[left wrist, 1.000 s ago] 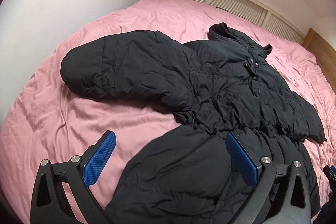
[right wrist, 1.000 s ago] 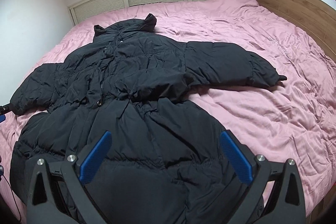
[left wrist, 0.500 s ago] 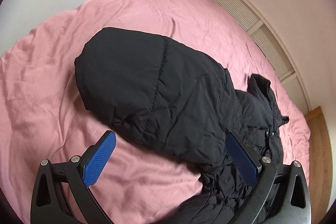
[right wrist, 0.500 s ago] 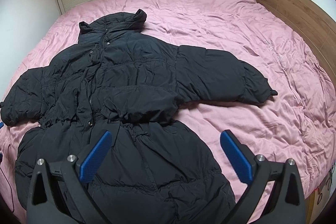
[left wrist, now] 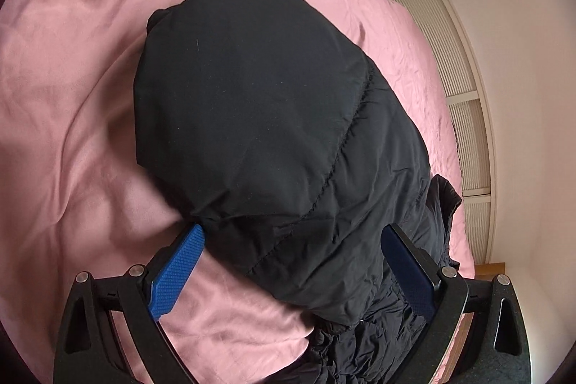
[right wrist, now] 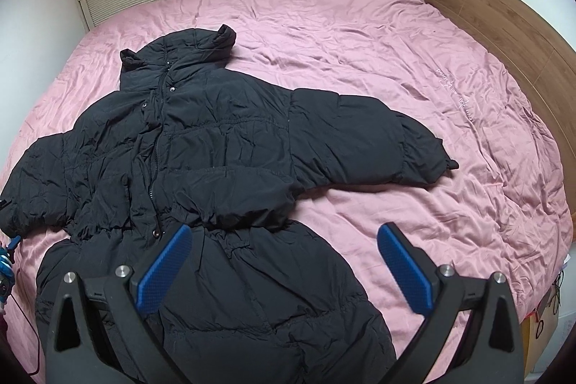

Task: Fold large clothes
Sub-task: 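Grasp the black coat sleeve cuff with the left gripper and lift, then carry the held sleeve with the left gripper across the coat body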

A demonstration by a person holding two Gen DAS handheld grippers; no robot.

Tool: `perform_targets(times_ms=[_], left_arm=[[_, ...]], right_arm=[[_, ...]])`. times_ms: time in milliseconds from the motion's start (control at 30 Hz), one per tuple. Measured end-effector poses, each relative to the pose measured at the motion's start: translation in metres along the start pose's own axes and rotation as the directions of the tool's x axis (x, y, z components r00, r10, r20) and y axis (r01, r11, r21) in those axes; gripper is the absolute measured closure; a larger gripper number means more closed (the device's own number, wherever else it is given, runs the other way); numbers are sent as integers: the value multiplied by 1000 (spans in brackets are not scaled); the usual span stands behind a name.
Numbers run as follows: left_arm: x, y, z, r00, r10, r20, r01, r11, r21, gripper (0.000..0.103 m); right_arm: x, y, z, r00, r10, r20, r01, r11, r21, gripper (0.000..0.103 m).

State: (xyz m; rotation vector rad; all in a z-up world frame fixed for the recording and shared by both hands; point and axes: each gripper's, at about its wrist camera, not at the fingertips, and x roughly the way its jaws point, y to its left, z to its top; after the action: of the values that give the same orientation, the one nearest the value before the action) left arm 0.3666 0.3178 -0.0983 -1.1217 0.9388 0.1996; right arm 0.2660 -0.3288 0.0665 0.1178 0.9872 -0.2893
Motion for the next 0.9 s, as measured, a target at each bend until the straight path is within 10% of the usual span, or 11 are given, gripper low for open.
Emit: perform_targets(times_ms=[267,467,633,900], left_arm=[[22,26,9,999,-40,-8,39,994,-107,10],[6,31,40,993,-94,66,104,982,-159,30],[-1,17,41,987,-147,60,154,979,-132,75],[-33,-24,17,986,-153,70,156,987,-33,88]], right_arm=[[-11,9,10,1000,-31,-1,31,999,8,0],[-22,13,18,999,-32,-4,32,999,38,0],[-28,23,23,1000,-28,0,28,1000,15,0],[-31,19,31,1000,13,6,-13,1000,-1,0]])
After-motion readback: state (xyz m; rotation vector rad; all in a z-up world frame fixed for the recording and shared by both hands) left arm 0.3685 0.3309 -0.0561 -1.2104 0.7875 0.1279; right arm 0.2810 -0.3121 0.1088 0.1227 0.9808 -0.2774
